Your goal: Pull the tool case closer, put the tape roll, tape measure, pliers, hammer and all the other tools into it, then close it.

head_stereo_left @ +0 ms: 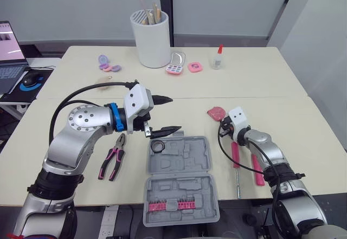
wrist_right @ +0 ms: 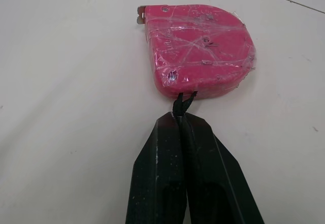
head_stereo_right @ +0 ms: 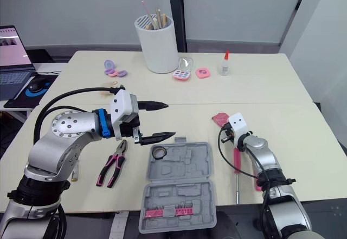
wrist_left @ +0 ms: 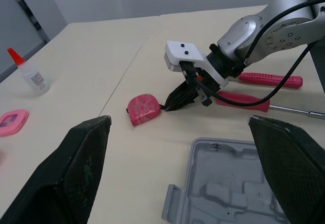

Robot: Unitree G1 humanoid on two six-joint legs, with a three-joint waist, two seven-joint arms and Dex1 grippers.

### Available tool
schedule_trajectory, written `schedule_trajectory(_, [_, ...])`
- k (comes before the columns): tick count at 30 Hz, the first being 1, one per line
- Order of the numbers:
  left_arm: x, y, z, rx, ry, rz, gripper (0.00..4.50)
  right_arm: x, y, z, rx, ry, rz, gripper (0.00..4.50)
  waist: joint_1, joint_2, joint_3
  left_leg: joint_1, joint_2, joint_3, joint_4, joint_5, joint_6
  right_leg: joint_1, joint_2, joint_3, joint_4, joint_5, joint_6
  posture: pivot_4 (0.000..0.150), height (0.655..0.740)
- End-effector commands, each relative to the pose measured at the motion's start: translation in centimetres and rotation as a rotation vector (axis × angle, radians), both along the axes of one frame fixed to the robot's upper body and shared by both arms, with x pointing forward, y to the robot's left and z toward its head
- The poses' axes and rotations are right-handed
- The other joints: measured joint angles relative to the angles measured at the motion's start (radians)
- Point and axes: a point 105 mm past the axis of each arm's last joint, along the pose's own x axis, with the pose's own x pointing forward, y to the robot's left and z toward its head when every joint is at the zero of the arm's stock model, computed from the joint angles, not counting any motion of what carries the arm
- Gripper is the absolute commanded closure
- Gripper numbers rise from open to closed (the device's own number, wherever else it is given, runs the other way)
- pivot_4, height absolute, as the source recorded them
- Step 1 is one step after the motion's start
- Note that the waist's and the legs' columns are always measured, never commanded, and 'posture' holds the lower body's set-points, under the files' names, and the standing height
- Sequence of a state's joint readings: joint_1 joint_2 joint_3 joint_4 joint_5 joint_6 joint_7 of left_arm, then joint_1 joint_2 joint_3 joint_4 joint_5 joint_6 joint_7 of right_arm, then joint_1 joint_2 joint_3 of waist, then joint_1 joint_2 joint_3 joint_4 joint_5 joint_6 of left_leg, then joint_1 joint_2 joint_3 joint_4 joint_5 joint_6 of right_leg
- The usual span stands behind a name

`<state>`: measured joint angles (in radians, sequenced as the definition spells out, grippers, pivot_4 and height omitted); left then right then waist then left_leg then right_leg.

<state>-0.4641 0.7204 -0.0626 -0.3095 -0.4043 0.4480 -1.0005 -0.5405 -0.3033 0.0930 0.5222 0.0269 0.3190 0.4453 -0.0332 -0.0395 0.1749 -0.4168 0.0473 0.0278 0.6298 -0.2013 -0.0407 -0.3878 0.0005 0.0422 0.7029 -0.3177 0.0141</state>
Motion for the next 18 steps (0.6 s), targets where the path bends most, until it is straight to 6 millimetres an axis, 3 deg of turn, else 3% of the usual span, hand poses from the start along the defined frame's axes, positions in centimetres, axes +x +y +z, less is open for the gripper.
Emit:
schedule_trajectory(1, [-0.3, -0.2, 0.5, -0.002, -0.034, -0.011, 0.0, -0.4, 0.2, 0.1, 0.014, 0.001, 0.014, 4.48, 0.0, 0.0, 0.0, 0.0, 0.0, 0.0, 0.0, 0.0, 0.0, 0.0, 0.0, 0.0, 0.0, 0.0, 0.0, 0.15, 0.74])
schedule_trajectory(7, [-0.7, -0.3, 0.3, 0.0, -0.01, -0.026, 0.0, -1.8, 1.6, 1.2, 0.03, 0.025, 0.12, 4.48, 0.001, 0.0, 0.0, 0.0, 0.0, 0.0, 0.0, 0.0, 0.0, 0.0, 0.0, 0.0, 0.0, 0.0, 0.0, 0.15, 0.74])
schedule_trajectory(18, [-2.8, -0.4, -1.1, 0.013, 0.084, -0.078, 0.0, -8.5, 1.6, 1.0, 0.066, 0.2, 0.24, 4.48, 0.003, 0.0, 0.0, 0.0, 0.0, -0.001, 0.0, 0.0, 0.0, 0.0, 0.0, -0.001, -0.001, 0.0, 0.0, 0.15, 0.74])
